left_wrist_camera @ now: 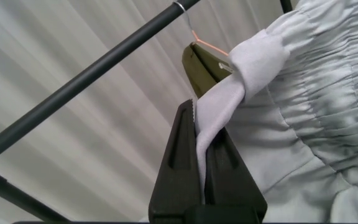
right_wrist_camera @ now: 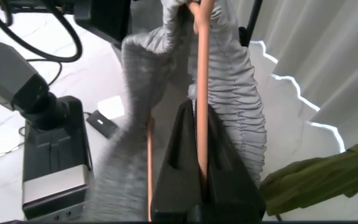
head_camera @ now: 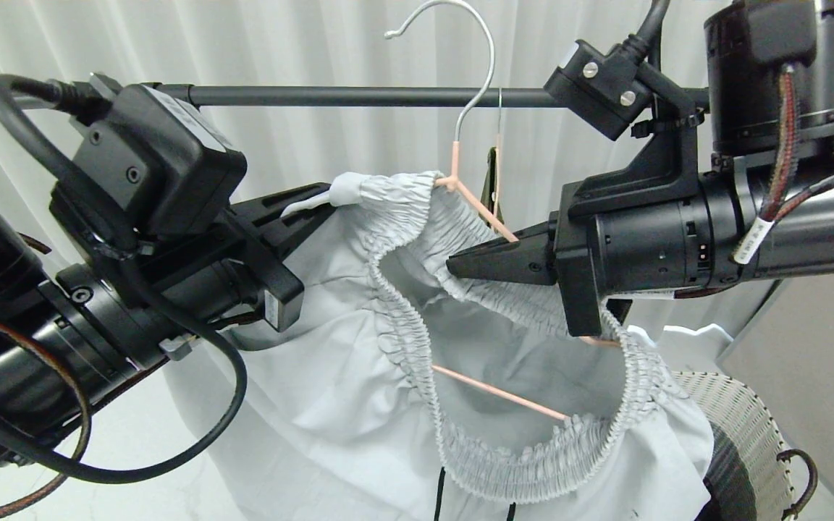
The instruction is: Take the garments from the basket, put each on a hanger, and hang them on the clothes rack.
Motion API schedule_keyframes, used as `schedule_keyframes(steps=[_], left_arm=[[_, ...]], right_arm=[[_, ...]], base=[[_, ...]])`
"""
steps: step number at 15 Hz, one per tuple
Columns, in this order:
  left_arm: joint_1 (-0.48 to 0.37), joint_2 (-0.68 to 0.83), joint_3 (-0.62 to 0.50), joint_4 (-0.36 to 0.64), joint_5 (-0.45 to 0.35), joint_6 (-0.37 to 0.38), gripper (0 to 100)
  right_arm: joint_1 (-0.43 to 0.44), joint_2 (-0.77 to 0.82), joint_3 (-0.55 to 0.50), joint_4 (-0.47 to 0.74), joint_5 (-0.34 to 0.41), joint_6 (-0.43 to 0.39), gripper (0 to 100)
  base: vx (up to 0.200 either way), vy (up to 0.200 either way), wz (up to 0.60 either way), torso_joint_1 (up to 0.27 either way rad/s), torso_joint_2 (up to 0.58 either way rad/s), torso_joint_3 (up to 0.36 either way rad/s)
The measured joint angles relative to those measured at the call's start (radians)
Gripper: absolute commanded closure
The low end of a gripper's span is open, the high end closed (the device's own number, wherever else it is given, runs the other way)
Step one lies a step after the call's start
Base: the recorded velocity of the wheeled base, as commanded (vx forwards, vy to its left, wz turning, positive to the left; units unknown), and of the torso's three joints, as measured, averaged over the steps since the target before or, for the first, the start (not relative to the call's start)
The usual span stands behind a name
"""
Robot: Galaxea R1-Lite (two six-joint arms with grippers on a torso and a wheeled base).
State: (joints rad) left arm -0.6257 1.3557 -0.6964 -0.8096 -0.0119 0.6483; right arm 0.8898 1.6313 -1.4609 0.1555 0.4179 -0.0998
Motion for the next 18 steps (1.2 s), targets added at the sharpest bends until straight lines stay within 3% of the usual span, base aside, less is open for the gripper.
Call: schedule_keyframes(steps=[2,3,13,18], left_arm=[[0.000,0.001,0.001,-0.001,0.000,0.001,100],[0.000,0.002,0.002,-0.002,0.002,0.001,0],[0.053,-0.013,0.038,-0.001,0.001,-0.011,0],[0.104,-0.081,0.173,0.000,-0.004,-0.061,0]], right_arm=[[-0.003,0.001,0.000,-0.010,-0.001,0.000,100],[-0.004,0.002,0.002,-0.019,-0.002,0.000,100],[-0.007,-0.004,0.007,-0.068,-0.006,-0.019,100],[-0.047,-0.004,0.010,-0.128,-0.026,-0.064,100]], base=[[0.000,0.000,0.00,0.000,0.00,0.000],[0.000,0.000,0.00,0.000,0.00,0.000],[0.000,0.000,0.00,0.000,0.00,0.000],[0.000,0.000,0.00,0.000,0.00,0.000]])
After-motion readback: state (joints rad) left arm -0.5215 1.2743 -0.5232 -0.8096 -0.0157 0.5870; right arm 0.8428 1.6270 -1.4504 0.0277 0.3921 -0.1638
